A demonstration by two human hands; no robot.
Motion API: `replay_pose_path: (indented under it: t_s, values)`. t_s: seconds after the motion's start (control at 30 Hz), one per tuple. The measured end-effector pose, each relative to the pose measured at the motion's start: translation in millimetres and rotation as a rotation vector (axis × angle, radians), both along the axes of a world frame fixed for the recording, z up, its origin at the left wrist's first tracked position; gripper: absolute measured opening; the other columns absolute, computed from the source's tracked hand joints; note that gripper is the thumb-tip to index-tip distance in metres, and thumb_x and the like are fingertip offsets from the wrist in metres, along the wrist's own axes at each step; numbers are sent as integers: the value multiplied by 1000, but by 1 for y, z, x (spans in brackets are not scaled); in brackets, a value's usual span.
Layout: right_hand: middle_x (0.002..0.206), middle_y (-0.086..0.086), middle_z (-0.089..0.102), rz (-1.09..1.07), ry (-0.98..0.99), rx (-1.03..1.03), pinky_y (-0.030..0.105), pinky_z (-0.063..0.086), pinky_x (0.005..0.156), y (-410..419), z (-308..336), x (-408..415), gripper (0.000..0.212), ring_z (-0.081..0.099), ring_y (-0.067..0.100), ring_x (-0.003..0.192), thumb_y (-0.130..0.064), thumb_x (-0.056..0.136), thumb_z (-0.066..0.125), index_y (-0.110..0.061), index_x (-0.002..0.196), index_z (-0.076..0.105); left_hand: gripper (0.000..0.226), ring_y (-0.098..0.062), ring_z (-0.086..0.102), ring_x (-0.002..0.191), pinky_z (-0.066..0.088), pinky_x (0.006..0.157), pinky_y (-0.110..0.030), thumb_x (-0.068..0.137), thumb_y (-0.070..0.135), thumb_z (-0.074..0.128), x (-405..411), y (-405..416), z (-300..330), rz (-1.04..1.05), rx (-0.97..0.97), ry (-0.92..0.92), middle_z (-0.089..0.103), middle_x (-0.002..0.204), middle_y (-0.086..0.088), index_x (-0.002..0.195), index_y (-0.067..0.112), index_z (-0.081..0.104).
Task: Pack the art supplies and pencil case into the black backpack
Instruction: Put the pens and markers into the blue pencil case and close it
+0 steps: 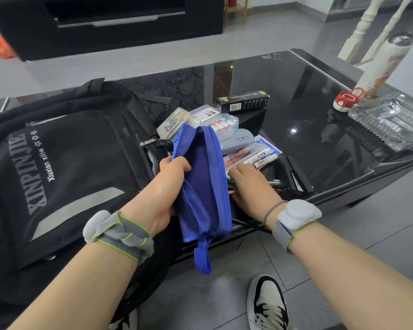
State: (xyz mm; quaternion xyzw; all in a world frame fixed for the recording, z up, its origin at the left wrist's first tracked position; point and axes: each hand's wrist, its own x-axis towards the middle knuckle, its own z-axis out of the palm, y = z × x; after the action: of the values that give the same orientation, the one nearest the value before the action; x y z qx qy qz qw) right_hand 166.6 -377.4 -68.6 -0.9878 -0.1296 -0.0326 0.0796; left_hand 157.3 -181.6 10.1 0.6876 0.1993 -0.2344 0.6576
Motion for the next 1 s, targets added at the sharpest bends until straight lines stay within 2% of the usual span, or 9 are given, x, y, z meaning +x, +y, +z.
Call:
replay_pose_path:
  t_s: [0.17, 0.33, 0.57, 0.63, 0.73, 0.87, 1.0]
  values:
    - [86, 16, 55, 10, -70, -7, 44, 46, 60, 3, -6, 0, 27, 52, 37, 75, 6, 66, 68, -7, 86, 55, 58, -33, 71, 104, 53, 97, -54, 73, 39, 52, -2, -1, 3, -9, -3, 3, 74, 116, -6, 130, 34, 54]
    - [90, 14, 57, 8, -137, 60, 44, 46, 68, 6, -1, 5, 23, 52, 36, 79, 2, 77, 65, -9, 94, 54, 49, -32, 70, 105, 53, 97, -54, 81, 36, 51, -5, -3, 9, 3, -9, -14, 71, 118, -5, 129, 34, 51]
    - [90, 11, 52, -8, -143, 38, 43, 43, 64, 17, 9, 17, 15, 51, 33, 76, -4, 86, 55, -13, 92, 45, 51, -34, 71, 103, 56, 93, -54, 78, 35, 52, -7, -2, 20, 74, -80, -59, 73, 118, -9, 127, 27, 57]
    - [89, 15, 52, -29, -151, 140, 44, 42, 62, 19, 15, 20, 14, 51, 35, 73, -2, 88, 54, -11, 92, 44, 43, -34, 72, 97, 56, 93, -52, 84, 31, 51, -6, 1, 24, 121, -130, -88, 76, 108, -10, 124, 19, 60]
    - [88, 18, 52, -45, -202, 206, 42, 42, 59, 21, 25, 23, 18, 51, 36, 70, 2, 84, 59, -7, 92, 45, 23, -29, 69, 82, 54, 93, -49, 90, 25, 48, -7, 4, 33, 156, -227, -102, 74, 86, -7, 105, 16, 64]
    - [96, 19, 52, -60, -207, 219, 40, 36, 62, 19, 33, 26, 14, 51, 37, 77, 1, 88, 54, -5, 98, 46, 23, -28, 70, 82, 56, 94, -51, 91, 24, 48, -9, 8, 39, 170, -302, -116, 74, 90, -8, 104, 17, 65]
    - [99, 17, 50, -109, -216, 321, 43, 42, 65, 16, 43, 25, 14, 50, 35, 80, 1, 90, 51, -3, 102, 45, 19, -25, 68, 80, 56, 87, -44, 92, 23, 50, -8, 13, 42, 210, -389, -158, 69, 87, -5, 102, 17, 64]
